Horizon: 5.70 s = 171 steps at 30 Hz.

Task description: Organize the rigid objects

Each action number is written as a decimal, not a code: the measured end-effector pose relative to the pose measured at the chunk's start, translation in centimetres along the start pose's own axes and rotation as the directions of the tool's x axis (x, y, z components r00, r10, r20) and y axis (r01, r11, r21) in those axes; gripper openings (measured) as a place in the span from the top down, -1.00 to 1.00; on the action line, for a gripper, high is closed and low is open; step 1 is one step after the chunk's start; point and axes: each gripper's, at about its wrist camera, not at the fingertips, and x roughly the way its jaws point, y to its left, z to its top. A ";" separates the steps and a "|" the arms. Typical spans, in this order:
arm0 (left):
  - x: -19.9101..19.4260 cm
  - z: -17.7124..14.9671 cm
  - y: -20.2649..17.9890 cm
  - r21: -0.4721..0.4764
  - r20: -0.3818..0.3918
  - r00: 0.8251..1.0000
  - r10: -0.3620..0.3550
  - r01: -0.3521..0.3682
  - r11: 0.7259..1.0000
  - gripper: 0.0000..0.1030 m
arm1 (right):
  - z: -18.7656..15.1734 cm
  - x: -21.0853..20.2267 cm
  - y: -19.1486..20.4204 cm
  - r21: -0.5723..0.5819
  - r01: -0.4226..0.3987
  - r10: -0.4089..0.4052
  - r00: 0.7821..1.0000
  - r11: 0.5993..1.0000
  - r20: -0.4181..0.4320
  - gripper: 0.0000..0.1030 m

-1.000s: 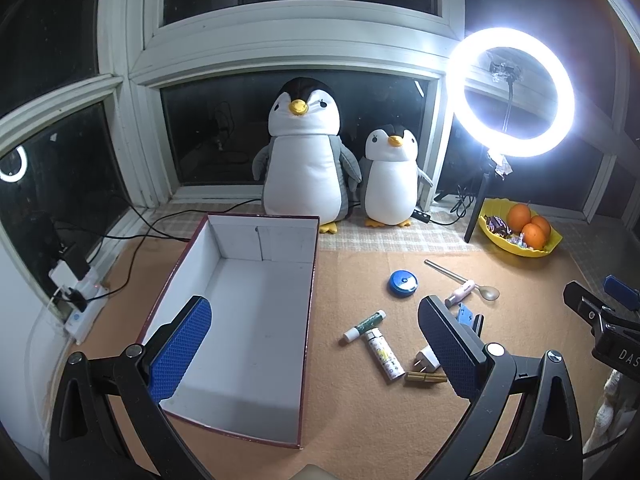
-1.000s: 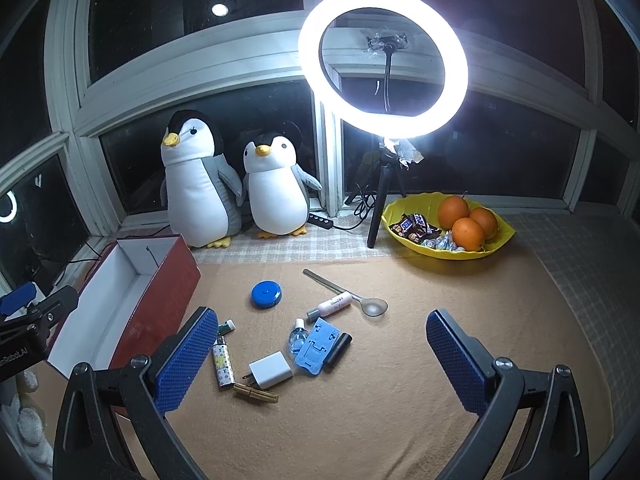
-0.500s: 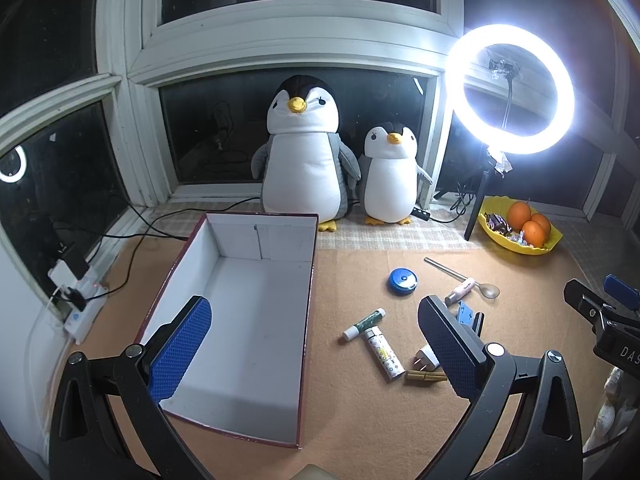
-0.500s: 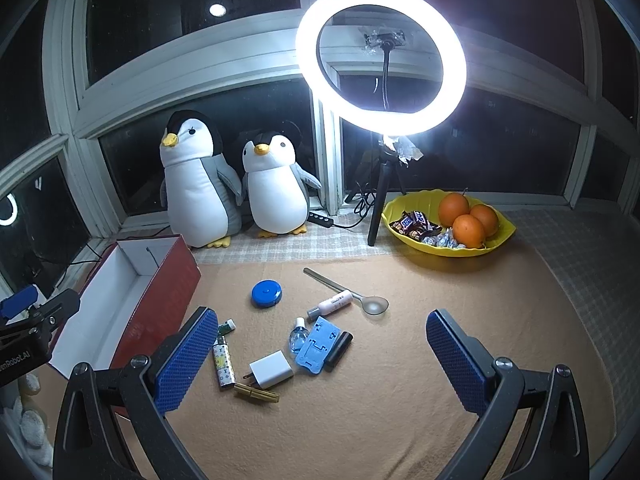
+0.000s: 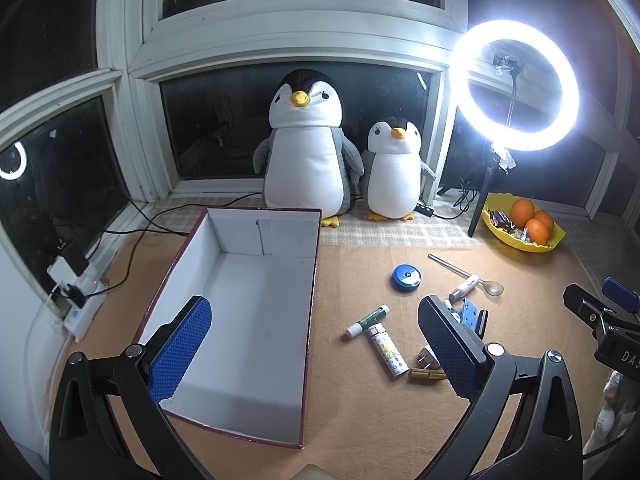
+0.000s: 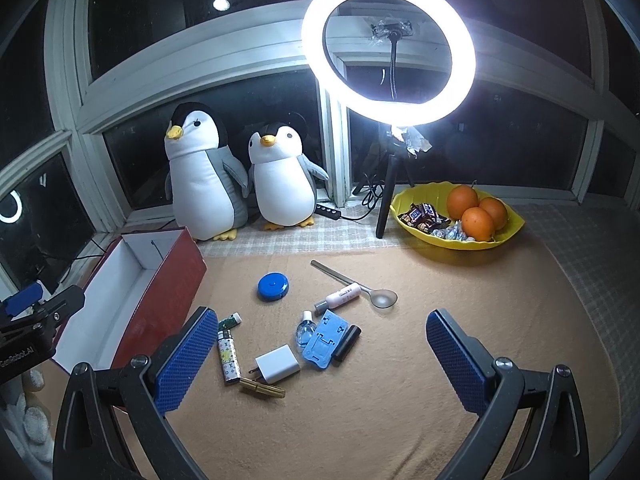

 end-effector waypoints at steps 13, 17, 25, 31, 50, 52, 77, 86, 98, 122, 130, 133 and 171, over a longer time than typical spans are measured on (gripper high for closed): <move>0.8 0.0 0.3 -0.004 -0.018 1.000 0.010 -0.010 1.000 -0.99 | -0.2 0.7 0.2 0.002 -0.007 0.007 1.000 1.000 -0.016 -1.00; 1.2 -0.1 0.8 -0.010 -0.028 0.999 0.021 -0.021 1.000 -0.99 | -0.2 1.2 0.2 0.000 -0.013 0.013 1.000 1.000 -0.024 -1.00; 2.5 -0.6 3.9 -0.049 -0.063 0.994 0.091 -0.095 0.994 -0.99 | -0.3 2.6 0.2 -0.001 -0.044 0.044 0.998 0.999 -0.053 -1.00; 3.1 -1.4 7.5 -0.077 -0.094 0.981 0.172 -0.179 0.981 -0.99 | -0.3 3.6 0.8 -0.009 -0.077 0.076 0.994 0.997 -0.074 -1.00; 5.4 -4.8 17.1 -0.201 -0.255 0.925 0.281 -0.335 0.921 -0.68 | -1.3 7.8 5.8 -0.135 -0.191 0.164 0.968 0.972 -0.190 -0.96; 5.9 -5.0 17.6 -0.201 -0.266 0.920 0.287 -0.344 0.917 -0.63 | -1.5 8.3 6.3 -0.141 -0.198 0.167 0.964 0.970 -0.206 -0.95; 9.9 -7.4 18.0 -0.180 -0.360 0.900 0.245 -0.324 0.929 0.54 | -4.7 18.1 10.9 -0.221 -0.246 0.125 0.884 0.944 -0.450 -0.45; 10.0 -7.6 18.4 -0.190 -0.354 0.904 0.239 -0.319 0.928 0.62 | -5.9 20.6 12.6 -0.284 -0.252 0.075 0.855 0.925 -0.513 -0.03; 10.0 -7.6 18.4 -0.196 -0.353 0.906 0.233 -0.315 0.929 0.63 | -6.1 21.6 13.0 -0.289 -0.256 0.065 0.841 0.922 -0.537 0.59; 10.1 -7.7 18.7 -0.217 -0.344 0.913 0.218 -0.303 0.928 0.63 | -0.8 14.6 15.3 -0.255 -0.349 0.221 0.880 0.902 -0.421 0.59; 10.1 -8.0 19.1 -0.239 -0.347 0.917 0.196 -0.288 0.927 0.63 | 0.6 12.1 20.5 -0.335 -0.431 0.286 0.870 0.838 -0.402 0.60; 10.1 -8.1 19.3 -0.247 -0.346 0.920 0.187 -0.281 0.927 0.64 | 0.0 12.1 23.0 -0.367 -0.459 0.295 0.858 0.809 -0.421 0.60; 10.4 -7.9 18.3 -0.195 -0.383 0.897 0.222 -0.314 0.929 0.64 | -1.1 12.3 23.8 -0.339 -0.534 0.378 0.820 0.774 -0.429 0.03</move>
